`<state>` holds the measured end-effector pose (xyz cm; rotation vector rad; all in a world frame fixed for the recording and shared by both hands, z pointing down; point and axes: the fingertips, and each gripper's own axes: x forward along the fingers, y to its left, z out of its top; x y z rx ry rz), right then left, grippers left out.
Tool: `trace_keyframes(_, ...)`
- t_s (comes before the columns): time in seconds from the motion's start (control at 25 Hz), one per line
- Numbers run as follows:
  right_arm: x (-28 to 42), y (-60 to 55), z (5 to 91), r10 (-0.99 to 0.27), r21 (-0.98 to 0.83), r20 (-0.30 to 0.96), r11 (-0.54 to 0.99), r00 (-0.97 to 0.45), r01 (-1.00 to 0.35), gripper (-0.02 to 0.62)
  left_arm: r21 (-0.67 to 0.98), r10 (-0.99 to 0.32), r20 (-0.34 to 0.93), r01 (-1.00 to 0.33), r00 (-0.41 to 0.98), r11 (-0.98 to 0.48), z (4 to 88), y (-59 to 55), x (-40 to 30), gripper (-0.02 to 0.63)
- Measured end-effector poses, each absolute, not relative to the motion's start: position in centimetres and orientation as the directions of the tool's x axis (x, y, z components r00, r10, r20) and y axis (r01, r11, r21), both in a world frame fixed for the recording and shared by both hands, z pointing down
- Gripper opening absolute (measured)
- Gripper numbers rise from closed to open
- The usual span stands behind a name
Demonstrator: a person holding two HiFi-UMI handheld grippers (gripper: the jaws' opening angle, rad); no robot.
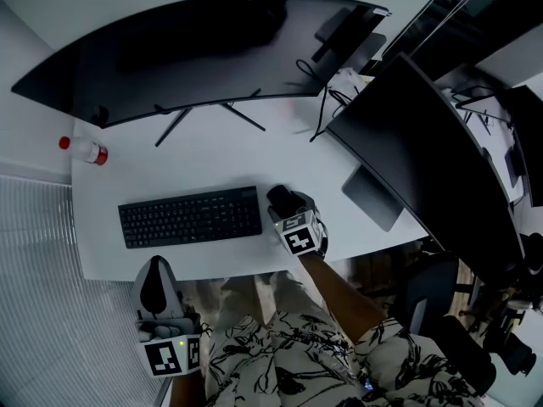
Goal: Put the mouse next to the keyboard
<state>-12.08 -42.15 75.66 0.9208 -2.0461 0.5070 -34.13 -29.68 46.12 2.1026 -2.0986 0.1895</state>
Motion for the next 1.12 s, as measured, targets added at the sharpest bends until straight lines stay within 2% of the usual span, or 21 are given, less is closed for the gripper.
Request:
trace_keyframes(0.36,-12.7,-42.2,73.6,-0.475,-0.021,0.745,0.685,-0.468,-0.728,0.336,0.022,-0.982,0.190,-1.000,-0.002,0.007,45.7,-29.6,-34.3,-0.002)
trace_keyframes(0.44,-12.8,-42.3,71.9,-0.496,-0.023,0.706,0.697,-0.506,-0.716,0.297,0.019,-0.983,0.184,-1.000,-0.004,0.008,45.4,-29.6,-34.4,-0.002)
trace_keyframes(0.52,-13.2,-42.4,69.4,-0.516,-0.036,0.648,0.715,-0.561,-0.698,0.199,0.016,-0.984,0.178,-1.000,-0.005,0.008,45.1,-29.6,-34.4,-0.002)
trace_keyframes(0.6,-13.5,-42.5,66.7,-0.530,-0.038,0.595,0.732,-0.604,-0.680,0.129,0.011,-0.985,0.170,-1.000,-0.005,0.007,44.6,-29.5,-34.4,-0.002)
trace_keyframes(0.84,-12.9,-42.5,60.1,-0.593,-0.028,0.490,0.722,-0.639,-0.691,0.008,0.003,-0.991,0.131,-1.000,0.002,-0.001,42.9,-29.6,-34.2,-0.002)
trace_keyframes(1.12,-11.6,-42.1,52.9,-0.644,-0.059,0.351,0.710,-0.680,-0.702,0.005,-0.010,-0.996,0.088,-1.000,0.015,-0.016,40.7,-29.8,-34.2,-0.002)
